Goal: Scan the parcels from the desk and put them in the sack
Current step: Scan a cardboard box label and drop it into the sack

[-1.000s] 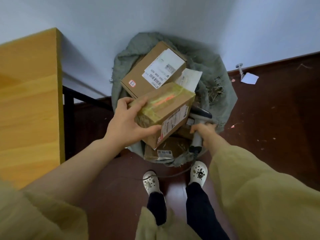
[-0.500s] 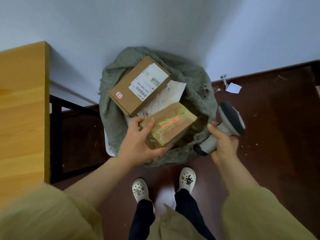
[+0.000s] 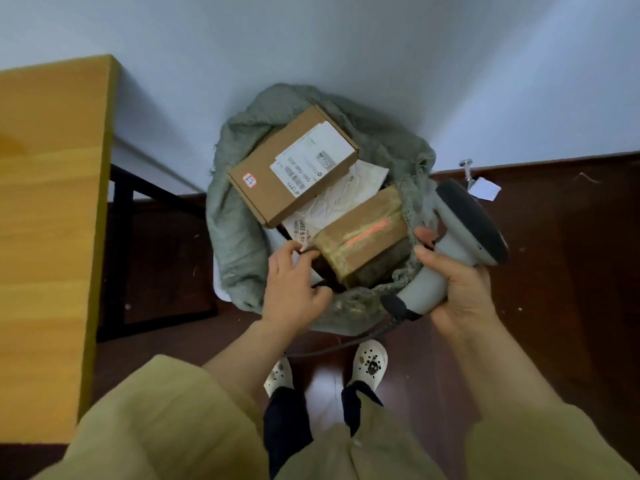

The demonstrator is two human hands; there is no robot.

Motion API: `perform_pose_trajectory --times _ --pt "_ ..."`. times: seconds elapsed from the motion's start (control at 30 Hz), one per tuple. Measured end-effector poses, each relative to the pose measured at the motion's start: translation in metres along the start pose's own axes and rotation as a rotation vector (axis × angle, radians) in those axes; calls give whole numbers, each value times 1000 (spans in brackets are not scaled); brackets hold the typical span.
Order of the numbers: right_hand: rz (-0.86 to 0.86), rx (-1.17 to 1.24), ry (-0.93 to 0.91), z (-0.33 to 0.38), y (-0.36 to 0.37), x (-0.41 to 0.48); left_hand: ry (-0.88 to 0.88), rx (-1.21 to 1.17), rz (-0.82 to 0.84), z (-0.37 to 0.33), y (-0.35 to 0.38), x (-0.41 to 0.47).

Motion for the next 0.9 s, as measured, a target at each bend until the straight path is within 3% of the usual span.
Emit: perform_pose_trajectory --times 0.13,0.3,0.47,0.67,0.8,0.9 --pt "-4 -24 -30 -3 18 4 -512 -223 -260 74 -29 5" --pt "-27 -88 -42 -10 30 8 -850 -491 -223 144 -45 70" --pt "-40 -148 -79 -18 37 10 -881 -704 -157 171 -48 134" --pt "-143 -163 -56 -21 32 10 -863 -877 -82 159 -71 149" --pt "-179 -67 -45 -1 27 9 -814 -1020 -16 132 -130 153" --pt "-220 85 -90 30 31 13 -658 -1048 -76 96 -191 159"
Point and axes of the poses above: each hand's wrist, its own x-axis towards the middle knuckle, its own y-axis out of the palm, z = x × y, the point moved 5 cm from there along x, towards the middle knuckle, and after that the axes turned 6 degrees about -y, right-handed, at the moved point
